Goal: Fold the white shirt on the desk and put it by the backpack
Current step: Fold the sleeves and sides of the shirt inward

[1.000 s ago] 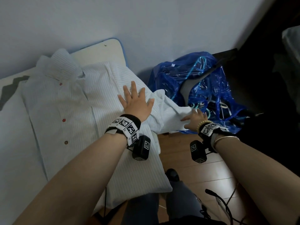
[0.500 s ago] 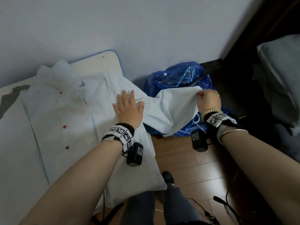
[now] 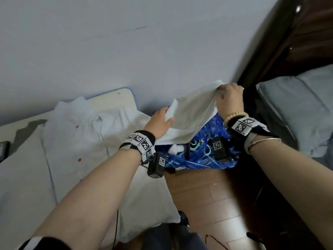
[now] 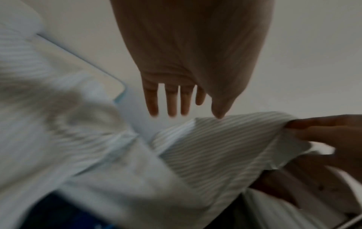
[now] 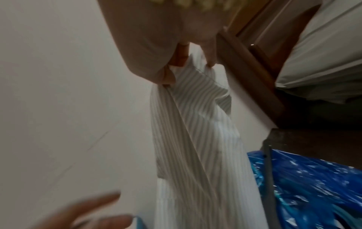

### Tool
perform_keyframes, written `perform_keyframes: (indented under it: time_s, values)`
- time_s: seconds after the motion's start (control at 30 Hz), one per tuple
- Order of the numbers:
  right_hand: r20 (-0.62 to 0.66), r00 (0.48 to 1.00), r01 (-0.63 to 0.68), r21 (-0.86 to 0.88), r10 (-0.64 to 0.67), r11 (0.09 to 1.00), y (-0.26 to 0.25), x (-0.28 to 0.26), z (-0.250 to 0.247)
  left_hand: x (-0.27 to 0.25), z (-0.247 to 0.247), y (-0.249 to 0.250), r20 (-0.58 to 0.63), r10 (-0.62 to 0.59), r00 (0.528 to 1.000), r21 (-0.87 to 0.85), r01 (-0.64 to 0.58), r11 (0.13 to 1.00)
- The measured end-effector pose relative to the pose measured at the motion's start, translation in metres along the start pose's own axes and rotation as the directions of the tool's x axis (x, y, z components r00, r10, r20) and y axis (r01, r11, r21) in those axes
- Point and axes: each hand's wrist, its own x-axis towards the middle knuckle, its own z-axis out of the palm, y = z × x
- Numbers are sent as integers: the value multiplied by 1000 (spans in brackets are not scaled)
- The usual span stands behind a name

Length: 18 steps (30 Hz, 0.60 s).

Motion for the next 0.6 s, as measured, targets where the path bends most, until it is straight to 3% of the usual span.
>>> perform_keyframes:
  time_s: [0.17, 0.23, 0.33, 0.47, 0.6]
  values:
    - [-17, 958, 287, 162, -288, 944, -50, -9, -17, -2, -37, 68, -64, 210, 976, -132, -217, 967]
    - [-13, 911, 407, 190, -412, 893, -70, -15, -28, -5, -53, 83, -61, 236, 970, -163, -243, 956]
    - [-10, 870, 477, 273, -493, 835, -91, -23, -42, -12, -73, 92, -37, 258, 965, -206, -260, 943]
    - [-24, 903, 414, 322, -429, 852, -100, -20, -53, -28, -101, 100, -173, 297, 939, -170, -325, 930]
    - [227, 924, 178, 456, -308, 872, -107, -17, -64, -40, -122, 111, -177, 287, 941, -242, -324, 914]
